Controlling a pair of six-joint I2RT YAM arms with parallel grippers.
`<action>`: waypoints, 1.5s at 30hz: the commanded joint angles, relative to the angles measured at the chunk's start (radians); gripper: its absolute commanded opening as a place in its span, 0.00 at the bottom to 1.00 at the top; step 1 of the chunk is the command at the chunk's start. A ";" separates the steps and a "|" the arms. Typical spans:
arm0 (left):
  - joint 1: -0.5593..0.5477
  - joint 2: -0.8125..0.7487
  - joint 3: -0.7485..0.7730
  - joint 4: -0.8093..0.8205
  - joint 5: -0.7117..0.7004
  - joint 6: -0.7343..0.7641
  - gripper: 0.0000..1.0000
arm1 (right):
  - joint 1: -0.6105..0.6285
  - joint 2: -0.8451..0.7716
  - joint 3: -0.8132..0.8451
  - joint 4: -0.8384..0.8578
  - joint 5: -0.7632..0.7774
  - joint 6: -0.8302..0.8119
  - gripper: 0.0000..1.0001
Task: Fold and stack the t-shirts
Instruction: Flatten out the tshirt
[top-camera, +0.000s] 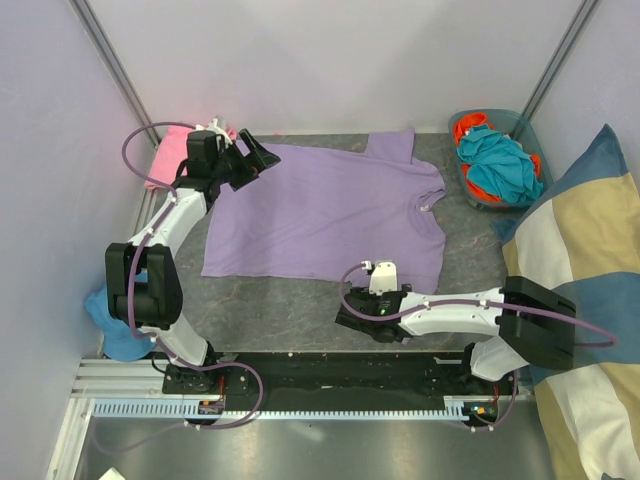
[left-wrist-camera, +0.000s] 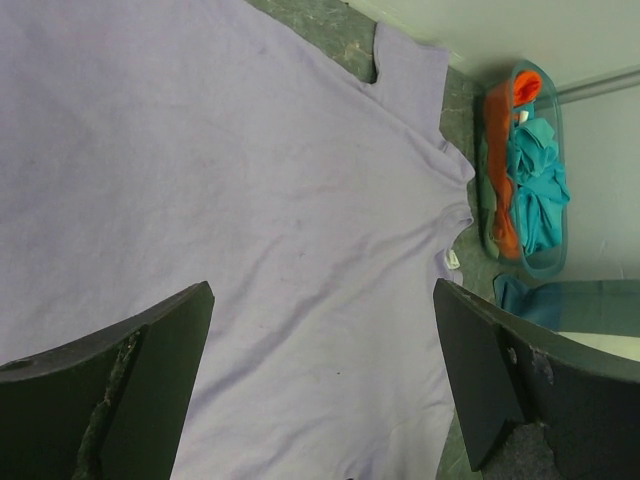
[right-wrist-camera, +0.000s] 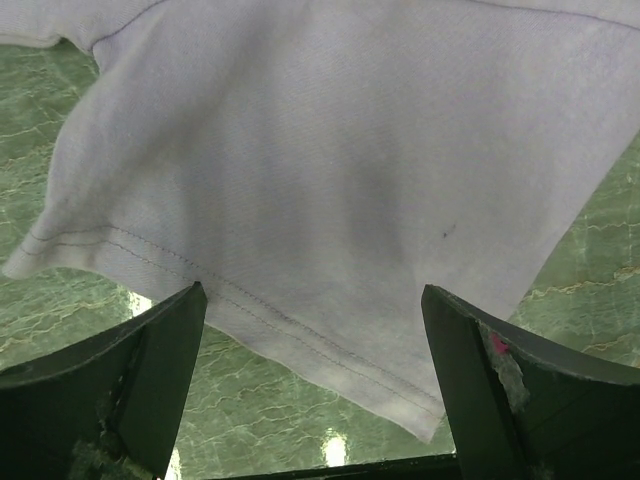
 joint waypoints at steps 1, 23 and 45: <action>0.002 -0.045 -0.011 0.047 -0.008 -0.001 1.00 | 0.004 -0.055 0.019 -0.040 -0.003 0.030 0.98; 0.002 -0.059 -0.074 0.050 -0.002 -0.003 1.00 | -0.070 -0.104 -0.059 0.052 0.088 0.002 0.98; 0.005 -0.065 -0.128 0.056 -0.007 0.002 1.00 | 0.028 -0.075 -0.110 -0.132 -0.092 0.142 0.98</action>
